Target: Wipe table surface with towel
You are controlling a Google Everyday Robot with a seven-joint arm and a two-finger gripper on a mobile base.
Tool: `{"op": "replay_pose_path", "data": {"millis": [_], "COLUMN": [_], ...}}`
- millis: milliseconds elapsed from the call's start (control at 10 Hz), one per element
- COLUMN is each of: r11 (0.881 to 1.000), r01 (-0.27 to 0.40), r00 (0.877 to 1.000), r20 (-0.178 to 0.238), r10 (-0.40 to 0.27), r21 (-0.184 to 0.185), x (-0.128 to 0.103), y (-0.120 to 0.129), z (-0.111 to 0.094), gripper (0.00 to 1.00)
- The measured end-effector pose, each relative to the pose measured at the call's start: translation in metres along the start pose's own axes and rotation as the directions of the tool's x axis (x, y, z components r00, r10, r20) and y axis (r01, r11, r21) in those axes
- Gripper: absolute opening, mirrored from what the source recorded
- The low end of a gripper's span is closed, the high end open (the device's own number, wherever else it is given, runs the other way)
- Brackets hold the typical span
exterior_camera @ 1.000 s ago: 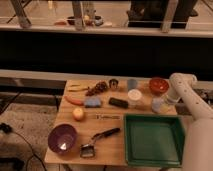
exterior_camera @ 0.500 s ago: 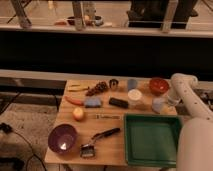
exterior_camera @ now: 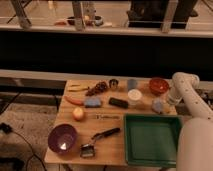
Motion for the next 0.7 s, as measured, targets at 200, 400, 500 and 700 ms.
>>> {"op": "replay_pose_path", "data": {"millis": [200,400,500,700], "r11": [1.000,1.000,1.000,1.000], "r01": [0.001,0.003,0.002,0.003], "r00": [1.000,1.000,1.000,0.999], "r20": [0.000,0.019,0.029,0.046], "r10": [-0.001,-0.003,-0.002,-0.004], "r21": [0.005,0.018,0.019,0.026], "x": [0.000,-0.002,-0.003,-0.007], "y": [-0.001,-0.002,-0.001,-0.001], "z": [0.000,-0.006,-0.008,-0.014], "gripper": [0.05,0.05,0.05,0.05]}}
